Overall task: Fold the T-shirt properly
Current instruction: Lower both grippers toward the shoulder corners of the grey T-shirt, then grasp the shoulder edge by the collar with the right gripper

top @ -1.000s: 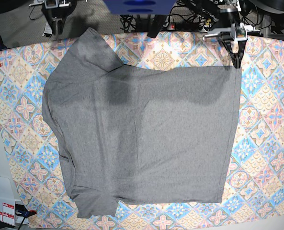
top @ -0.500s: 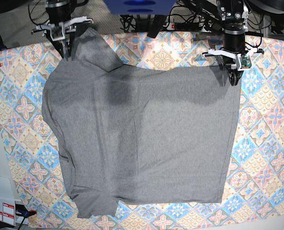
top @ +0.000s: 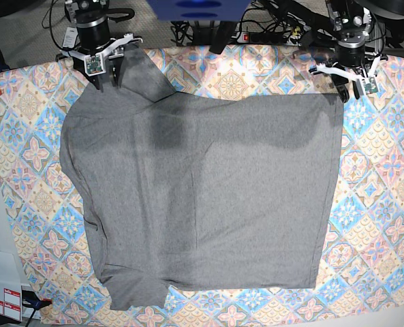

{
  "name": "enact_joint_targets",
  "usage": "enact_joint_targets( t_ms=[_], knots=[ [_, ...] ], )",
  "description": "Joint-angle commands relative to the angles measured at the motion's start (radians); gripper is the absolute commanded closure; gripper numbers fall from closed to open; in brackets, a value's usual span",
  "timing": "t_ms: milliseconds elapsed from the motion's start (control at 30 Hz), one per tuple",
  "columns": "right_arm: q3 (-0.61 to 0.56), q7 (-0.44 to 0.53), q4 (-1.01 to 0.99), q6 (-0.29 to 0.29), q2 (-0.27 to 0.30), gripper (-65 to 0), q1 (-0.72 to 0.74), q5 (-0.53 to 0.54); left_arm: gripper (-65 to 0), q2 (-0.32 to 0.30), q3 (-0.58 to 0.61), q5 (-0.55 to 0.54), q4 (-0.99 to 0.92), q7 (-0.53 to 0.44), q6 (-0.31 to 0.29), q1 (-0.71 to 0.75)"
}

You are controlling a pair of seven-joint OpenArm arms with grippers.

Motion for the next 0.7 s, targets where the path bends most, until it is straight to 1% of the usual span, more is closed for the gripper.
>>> enact_joint_targets(
  t_ms=[0,67,133,200,267,367,467,533,600,667],
  knots=[
    [0.003,0.026,0.032,-0.004,0.004,-28.3,-0.007,0.008,-20.6,-0.006,-0.018,0.001,0.020,-0.020,0.002,-0.005],
    [0.003,0.012,0.043,-0.004,0.004,-34.1,-0.007,0.008,-20.2,-0.006,-0.041,0.001,0.020,-0.014,-0.030,-0.008],
    [0.003,0.012,0.043,-0.004,0.004,-37.9,-0.007,0.009,-19.6,-0.006,-0.053,0.001,0.020,-0.014,-0.066,-0.008],
    [0.003,0.011,0.043,-0.004,-0.001,-39.5,-0.007,0.011,-19.6,-0.017,-0.065,0.004,0.020,-0.014,-0.080,-0.008],
    [0.006,0.011,0.043,-0.004,-0.002,-39.3,-0.007,0.024,-19.6,-0.026,-0.094,0.004,0.018,-0.014,-0.080,-0.008],
    [0.015,-0.005,0.043,-0.004,-0.001,-39.3,-0.007,0.147,-19.6,-0.029,-0.146,0.009,0.018,-0.014,-0.090,-0.012],
    [0.045,-0.087,0.043,-0.004,0.004,-39.4,-0.006,0.293,-19.6,-0.060,-0.189,0.006,0.017,-0.013,-0.142,-0.013],
    [0.067,-0.152,0.044,-0.004,0.004,-39.4,0.008,0.364,-19.6,-0.073,-0.192,0.007,0.015,-0.002,-0.156,-0.013],
    [0.082,-0.213,0.047,-0.004,0.004,-39.5,0.028,0.423,-19.6,-0.084,-0.192,0.004,0.018,0.061,-0.165,-0.022],
    [0.101,-0.268,0.047,-0.004,0.004,-39.5,0.030,0.471,-19.6,-0.090,-0.194,0.006,0.017,0.127,-0.190,-0.064]
  ],
)
